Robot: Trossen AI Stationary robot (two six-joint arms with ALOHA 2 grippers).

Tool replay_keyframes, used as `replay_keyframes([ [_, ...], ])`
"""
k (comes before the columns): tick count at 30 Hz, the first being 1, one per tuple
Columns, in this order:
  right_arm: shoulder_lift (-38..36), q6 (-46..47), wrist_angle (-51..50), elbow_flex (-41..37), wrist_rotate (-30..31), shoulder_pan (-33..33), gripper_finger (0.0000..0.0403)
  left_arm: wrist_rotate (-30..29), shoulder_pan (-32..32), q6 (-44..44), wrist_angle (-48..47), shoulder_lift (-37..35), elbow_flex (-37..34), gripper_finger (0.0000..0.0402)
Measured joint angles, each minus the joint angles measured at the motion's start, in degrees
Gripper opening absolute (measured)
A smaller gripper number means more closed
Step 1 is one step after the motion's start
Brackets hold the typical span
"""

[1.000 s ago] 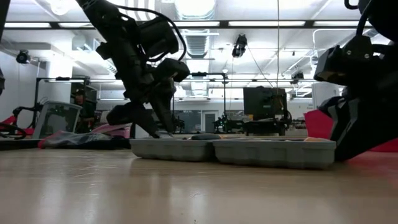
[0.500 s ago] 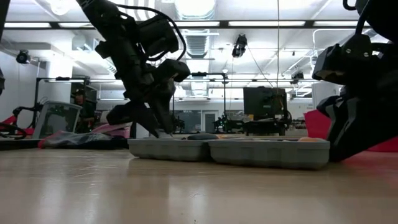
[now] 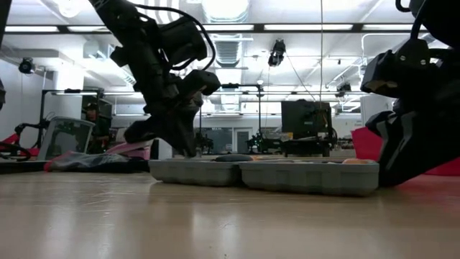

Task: Prefit tool cases
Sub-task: Close the pre-fit tool case

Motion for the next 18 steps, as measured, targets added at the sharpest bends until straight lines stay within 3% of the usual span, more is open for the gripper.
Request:
replay_keyframes([
  [18, -0.1, 0.2, -0.1, 0.0, -1.1, 0.0, 0.0108, -0.7, -2.7, 0.4, -8.1, 0.0, 8.0, 0.0013],
])
